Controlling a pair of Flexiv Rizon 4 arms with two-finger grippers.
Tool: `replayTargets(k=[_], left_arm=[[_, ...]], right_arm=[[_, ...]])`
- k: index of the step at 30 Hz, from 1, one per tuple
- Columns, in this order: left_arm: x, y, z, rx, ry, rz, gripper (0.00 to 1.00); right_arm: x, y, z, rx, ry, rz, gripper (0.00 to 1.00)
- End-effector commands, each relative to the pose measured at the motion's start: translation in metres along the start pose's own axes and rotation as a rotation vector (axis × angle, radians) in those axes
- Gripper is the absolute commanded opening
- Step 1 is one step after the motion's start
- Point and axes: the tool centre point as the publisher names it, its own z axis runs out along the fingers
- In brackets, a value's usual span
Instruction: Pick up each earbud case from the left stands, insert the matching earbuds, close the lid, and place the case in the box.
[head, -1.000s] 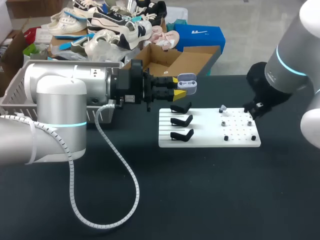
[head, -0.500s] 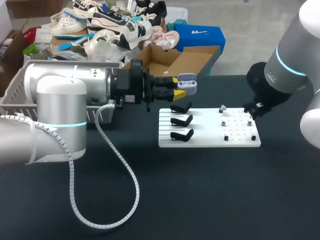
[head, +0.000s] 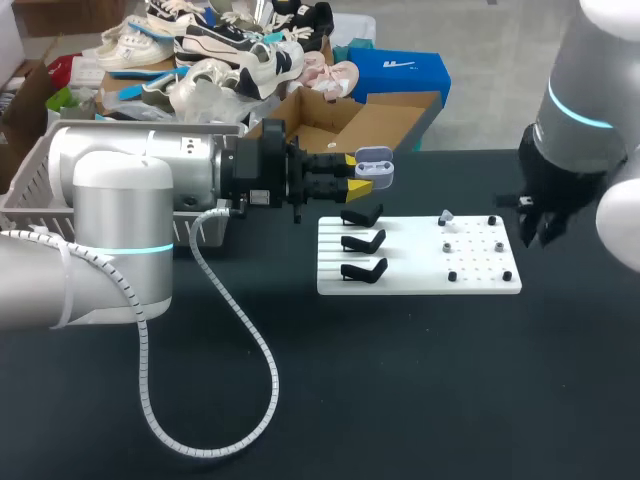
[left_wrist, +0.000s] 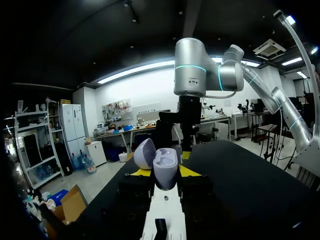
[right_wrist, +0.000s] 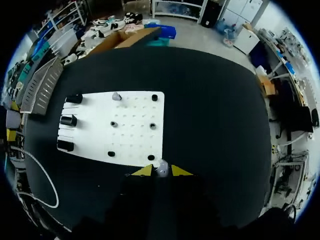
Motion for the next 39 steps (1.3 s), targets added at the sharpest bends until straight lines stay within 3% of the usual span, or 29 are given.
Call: replayTargets(k=[1, 6, 19, 31, 39], left_arm=[[0.002, -0.001, 0.002, 0.004, 0.001, 0.006, 0.00], [0.010, 0.001, 0.014, 0.029, -0.005, 0.056, 0.00], [0.029, 0.001, 0.049, 0.002, 0.036, 0.121, 0.00], [0.036, -0.009, 0.064, -0.018, 0.037, 0.042, 0.00], [0.036, -0.010, 0.064, -0.017, 0.035, 0.036, 0.00]], right_arm=[[0.013, 0.014, -0.028, 0.099, 0.060, 0.335, 0.00], [0.017, 0.031, -0.044, 0.156, 0.051, 0.368, 0.00], [0.032, 0.057, -0.081, 0.146, 0.015, 0.545, 0.00], [0.033, 0.066, -0.091, 0.124, -0.060, 0.661, 0.00], [0.015, 0.077, -0.091, 0.084, -0.076, 0.712, 0.00]])
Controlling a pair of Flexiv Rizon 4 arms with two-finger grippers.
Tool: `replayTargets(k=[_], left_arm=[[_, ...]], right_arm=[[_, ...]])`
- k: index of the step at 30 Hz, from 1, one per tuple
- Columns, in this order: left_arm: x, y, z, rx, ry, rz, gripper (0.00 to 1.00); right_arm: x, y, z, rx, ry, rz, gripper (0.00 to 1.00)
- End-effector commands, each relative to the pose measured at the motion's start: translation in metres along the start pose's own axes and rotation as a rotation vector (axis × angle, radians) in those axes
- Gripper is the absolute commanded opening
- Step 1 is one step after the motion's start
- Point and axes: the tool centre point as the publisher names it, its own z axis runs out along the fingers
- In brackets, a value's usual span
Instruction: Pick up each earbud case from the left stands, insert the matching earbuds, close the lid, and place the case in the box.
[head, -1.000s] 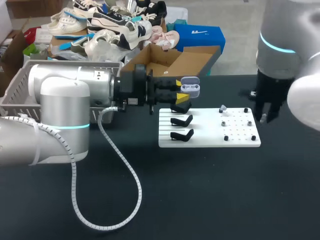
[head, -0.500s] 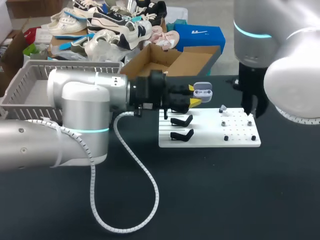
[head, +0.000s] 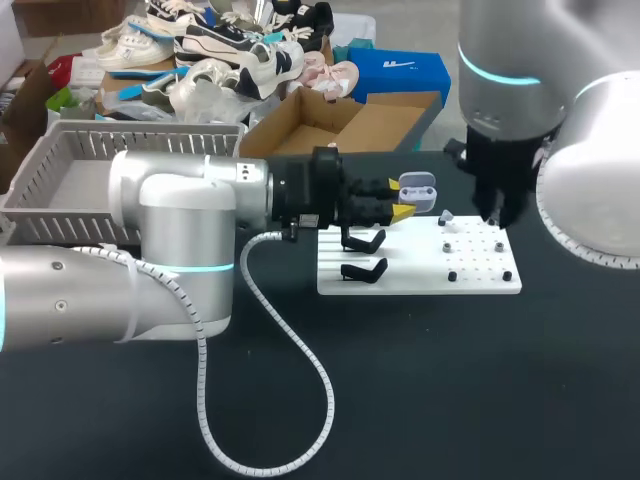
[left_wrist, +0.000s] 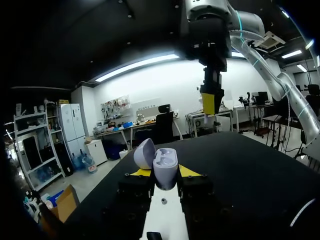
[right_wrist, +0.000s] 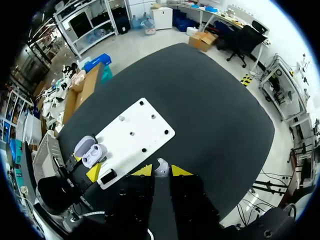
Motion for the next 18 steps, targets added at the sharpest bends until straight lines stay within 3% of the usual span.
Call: replayTargets(k=[1, 13, 18], left_arm=[[0.000, -0.002, 0.001, -0.008, 0.000, 0.001, 0.00], [0.000, -0.002, 0.001, -0.008, 0.000, 0.001, 0.00], [0.000, -0.002, 0.001, -0.008, 0.000, 0.001, 0.00]], right_arm=[[-0.004, 0.010, 0.002, -0.010, 0.007, 0.021, 0.00], [-0.007, 0.063, -0.005, -0.046, 0.011, 0.021, 0.00], [-0.006, 0.075, -0.008, -0.044, 0.008, 0.003, 0.00]])
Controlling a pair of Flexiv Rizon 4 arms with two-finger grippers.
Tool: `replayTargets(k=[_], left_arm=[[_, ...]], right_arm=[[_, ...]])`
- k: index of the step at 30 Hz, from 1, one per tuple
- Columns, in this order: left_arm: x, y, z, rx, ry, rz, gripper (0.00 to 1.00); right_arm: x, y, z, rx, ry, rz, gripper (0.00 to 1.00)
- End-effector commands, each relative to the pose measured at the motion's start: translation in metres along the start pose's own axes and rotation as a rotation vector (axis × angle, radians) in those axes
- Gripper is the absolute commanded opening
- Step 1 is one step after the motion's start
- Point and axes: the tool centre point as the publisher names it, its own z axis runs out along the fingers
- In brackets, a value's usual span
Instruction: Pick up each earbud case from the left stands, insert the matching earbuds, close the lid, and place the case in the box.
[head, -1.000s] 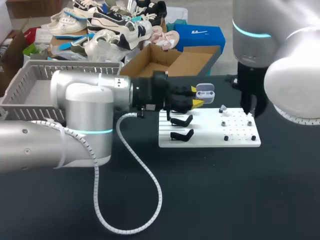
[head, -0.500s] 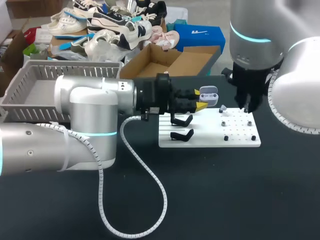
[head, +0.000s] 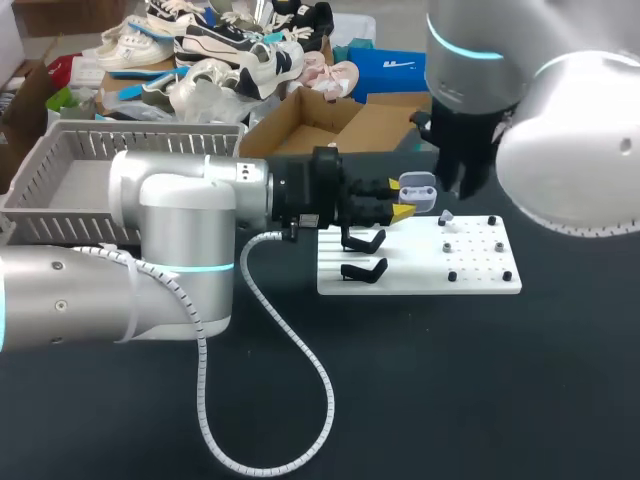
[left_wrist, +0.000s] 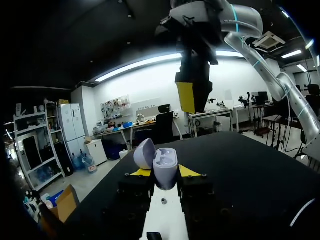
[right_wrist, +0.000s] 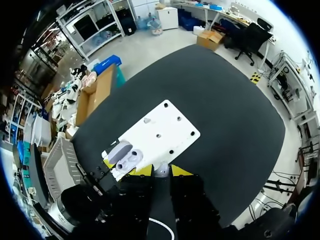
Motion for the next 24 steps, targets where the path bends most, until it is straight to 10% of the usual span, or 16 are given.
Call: replayTargets(k=[1, 24], left_arm=[[0.000, -0.002, 0.001, -0.008, 0.000, 0.001, 0.00], [0.000, -0.002, 0.001, -0.008, 0.000, 0.001, 0.00]], right_arm=[[0.000, 0.016, 0.000, 0.032, 0.004, -0.009, 0.00], [0.001, 0.038, 0.011, 0.095, 0.033, -0.090, 0.00]])
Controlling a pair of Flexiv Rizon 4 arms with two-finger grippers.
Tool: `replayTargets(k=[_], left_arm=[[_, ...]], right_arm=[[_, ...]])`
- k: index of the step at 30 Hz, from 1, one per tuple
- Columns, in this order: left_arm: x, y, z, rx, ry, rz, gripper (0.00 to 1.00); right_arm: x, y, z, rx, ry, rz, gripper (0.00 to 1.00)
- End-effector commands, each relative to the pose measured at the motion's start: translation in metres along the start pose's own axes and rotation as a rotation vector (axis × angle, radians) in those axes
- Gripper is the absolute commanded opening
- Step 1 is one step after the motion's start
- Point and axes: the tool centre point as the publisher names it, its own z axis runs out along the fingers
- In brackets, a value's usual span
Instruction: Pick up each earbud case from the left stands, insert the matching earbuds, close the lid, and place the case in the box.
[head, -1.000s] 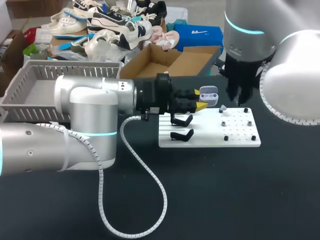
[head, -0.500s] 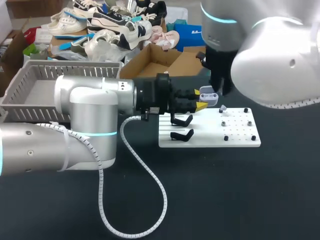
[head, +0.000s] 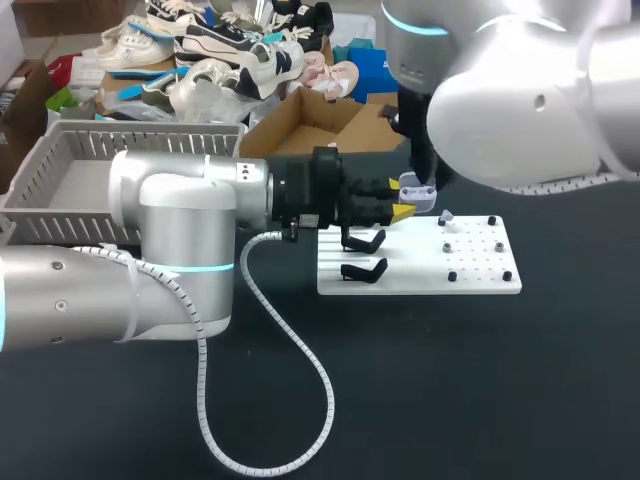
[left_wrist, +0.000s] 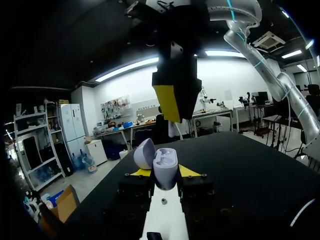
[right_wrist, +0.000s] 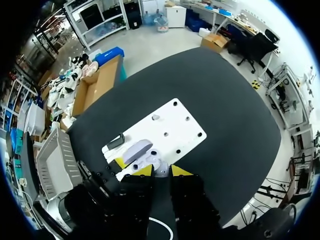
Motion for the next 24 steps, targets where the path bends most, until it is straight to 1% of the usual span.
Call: replayTargets(k=[1, 10, 24], left_arm=[[-0.0001, -0.0016, 0.0006, -0.008, 0.000, 0.001, 0.00], [-0.0001, -0.0016, 0.0006, -0.008, 0.000, 0.001, 0.00], [-0.0001, -0.0016, 0.0006, -0.008, 0.000, 0.001, 0.00]], right_arm=[[-0.0017, 0.0088, 0.0027, 0.026, 0.009, -0.004, 0.00], [-0.0012, 0.0114, 0.0043, 0.044, 0.008, -0.018, 0.00], [-0.0036, 0.0086, 0.0112, 0.045, 0.023, -0.016, 0.00]])
